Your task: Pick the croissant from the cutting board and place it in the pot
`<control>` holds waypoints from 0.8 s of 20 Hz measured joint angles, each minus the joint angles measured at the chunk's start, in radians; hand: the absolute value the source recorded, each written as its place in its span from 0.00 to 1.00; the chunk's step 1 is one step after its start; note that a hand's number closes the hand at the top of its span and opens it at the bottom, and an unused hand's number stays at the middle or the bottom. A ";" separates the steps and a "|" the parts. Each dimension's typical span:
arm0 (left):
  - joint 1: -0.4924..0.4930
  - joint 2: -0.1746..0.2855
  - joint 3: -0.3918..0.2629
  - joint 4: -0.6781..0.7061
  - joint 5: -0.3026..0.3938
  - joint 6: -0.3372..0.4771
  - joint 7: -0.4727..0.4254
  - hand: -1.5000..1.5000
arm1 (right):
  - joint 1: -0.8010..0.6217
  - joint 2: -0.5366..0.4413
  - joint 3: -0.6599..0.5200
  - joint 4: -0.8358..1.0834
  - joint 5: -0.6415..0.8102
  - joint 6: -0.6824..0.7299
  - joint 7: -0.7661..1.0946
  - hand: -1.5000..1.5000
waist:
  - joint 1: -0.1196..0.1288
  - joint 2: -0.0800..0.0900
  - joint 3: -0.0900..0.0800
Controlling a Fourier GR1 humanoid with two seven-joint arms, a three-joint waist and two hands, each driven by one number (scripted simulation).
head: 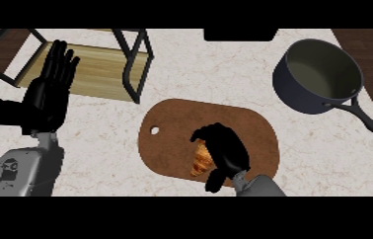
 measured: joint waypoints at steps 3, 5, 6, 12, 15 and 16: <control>0.010 -0.013 -0.008 -0.001 -0.010 -0.002 -0.010 0.50 | -0.033 0.011 0.016 0.037 0.017 -0.025 -0.021 1.00 | -0.001 -0.002 -0.002; 0.001 -0.021 -0.009 0.007 -0.022 0.004 -0.011 0.50 | -0.050 0.018 0.031 0.052 0.018 -0.035 -0.025 1.00 | -0.001 -0.003 -0.002; -0.007 -0.019 -0.001 0.020 -0.019 -0.001 -0.018 0.50 | -0.046 0.019 0.052 0.043 0.028 -0.037 -0.011 1.00 | -0.002 -0.003 -0.003; 0.001 -0.023 0.003 0.009 -0.025 -0.007 -0.010 0.50 | -0.059 0.018 0.086 0.033 0.100 -0.099 0.060 1.00 | -0.002 0.000 -0.001; -0.008 -0.020 0.008 0.010 -0.023 -0.010 -0.005 0.50 | -0.116 0.030 0.049 0.052 0.129 -0.125 0.161 1.00 | 0.007 0.005 0.002; -0.014 -0.021 0.005 0.010 -0.022 -0.012 -0.002 0.50 | -0.157 0.034 0.017 0.082 0.127 -0.136 0.208 1.00 | 0.015 0.008 0.003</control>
